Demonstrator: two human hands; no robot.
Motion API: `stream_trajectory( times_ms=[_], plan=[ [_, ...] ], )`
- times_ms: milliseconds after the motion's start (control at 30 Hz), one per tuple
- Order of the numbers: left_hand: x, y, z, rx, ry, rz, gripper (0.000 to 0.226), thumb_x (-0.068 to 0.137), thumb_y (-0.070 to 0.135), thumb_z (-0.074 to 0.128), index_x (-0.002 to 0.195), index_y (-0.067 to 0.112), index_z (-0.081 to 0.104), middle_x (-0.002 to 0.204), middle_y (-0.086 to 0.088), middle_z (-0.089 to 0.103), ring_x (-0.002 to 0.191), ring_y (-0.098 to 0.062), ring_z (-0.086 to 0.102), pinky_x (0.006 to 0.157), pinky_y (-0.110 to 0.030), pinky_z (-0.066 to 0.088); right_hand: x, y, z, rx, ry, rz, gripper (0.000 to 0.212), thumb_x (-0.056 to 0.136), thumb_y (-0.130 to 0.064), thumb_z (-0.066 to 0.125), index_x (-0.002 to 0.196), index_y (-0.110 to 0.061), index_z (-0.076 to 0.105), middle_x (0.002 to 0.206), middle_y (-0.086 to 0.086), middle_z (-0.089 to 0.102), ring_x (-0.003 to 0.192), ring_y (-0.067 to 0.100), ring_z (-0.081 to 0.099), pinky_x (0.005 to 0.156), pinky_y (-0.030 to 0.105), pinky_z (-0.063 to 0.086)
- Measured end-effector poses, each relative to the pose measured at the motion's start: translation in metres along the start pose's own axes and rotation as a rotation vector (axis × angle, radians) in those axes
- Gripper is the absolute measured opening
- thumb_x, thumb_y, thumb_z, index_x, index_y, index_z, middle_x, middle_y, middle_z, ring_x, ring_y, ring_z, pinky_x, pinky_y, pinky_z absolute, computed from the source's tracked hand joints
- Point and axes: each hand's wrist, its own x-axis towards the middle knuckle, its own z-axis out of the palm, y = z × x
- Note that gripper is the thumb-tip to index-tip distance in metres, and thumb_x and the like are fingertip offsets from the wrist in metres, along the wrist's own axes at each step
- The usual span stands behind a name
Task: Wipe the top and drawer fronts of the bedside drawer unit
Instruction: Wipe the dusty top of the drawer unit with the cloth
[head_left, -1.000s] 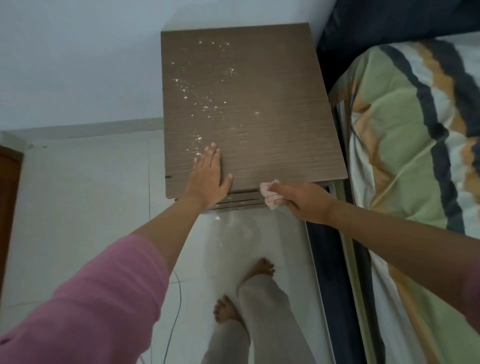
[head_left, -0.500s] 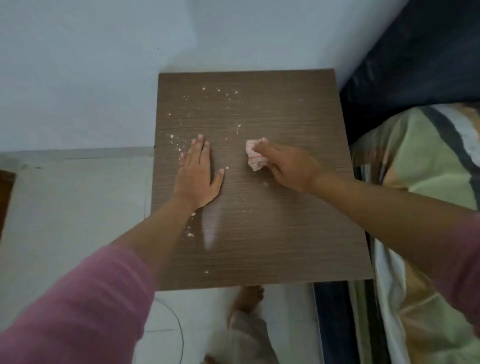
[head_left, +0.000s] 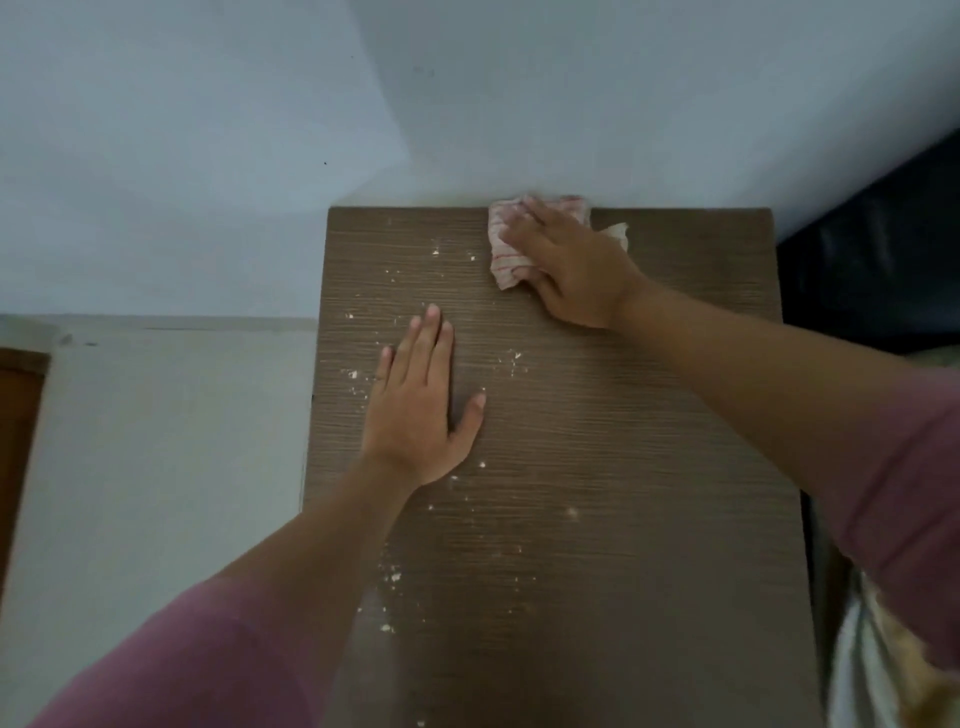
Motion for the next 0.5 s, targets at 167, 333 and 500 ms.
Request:
stream_trajectory(
  times_ms=[167, 333, 500],
  plan=[
    [0.0008, -0.0002, -0.0021, -0.008, -0.062, -0.020, 0.079, 0.087, 0.056, 0.033, 0.147, 0.011, 0.009, 0.157, -0.004, 0.003, 0.144, -0.017, -0.002, 0.114, -0.041, 0.002, 0.0097, 0.0085, 0.0082, -0.070, 0.031, -0.058, 0.047, 0.092, -0.026, 0.047, 0.137, -0.013, 0.045, 0.147, 0.009, 0.038, 0.140, 0.027, 0.028, 0.111, 0.051, 0.021],
    [0.0022, -0.0006, -0.0026, -0.005, -0.112, -0.032, 0.079, 0.088, 0.057, 0.030, 0.147, 0.013, 0.003, 0.157, -0.002, -0.004, 0.144, -0.015, -0.008, 0.113, -0.041, -0.001, 0.0101, 0.0093, 0.0092, -0.071, 0.023, -0.058, 0.050, 0.089, -0.024, 0.052, 0.138, -0.014, 0.044, 0.147, 0.009, 0.038, 0.139, 0.027, 0.029, 0.111, 0.050, 0.022],
    [0.0020, -0.0005, -0.0021, -0.002, -0.121, -0.034, 0.078, 0.088, 0.056, 0.029, 0.147, 0.012, 0.003, 0.157, -0.002, -0.004, 0.144, -0.016, -0.007, 0.114, -0.042, 0.001, 0.0089, 0.0086, 0.0104, -0.060, 0.017, -0.044, 0.051, 0.091, -0.024, 0.052, 0.141, -0.016, 0.039, 0.150, 0.006, 0.032, 0.141, 0.024, 0.024, 0.113, 0.047, 0.016]
  ],
)
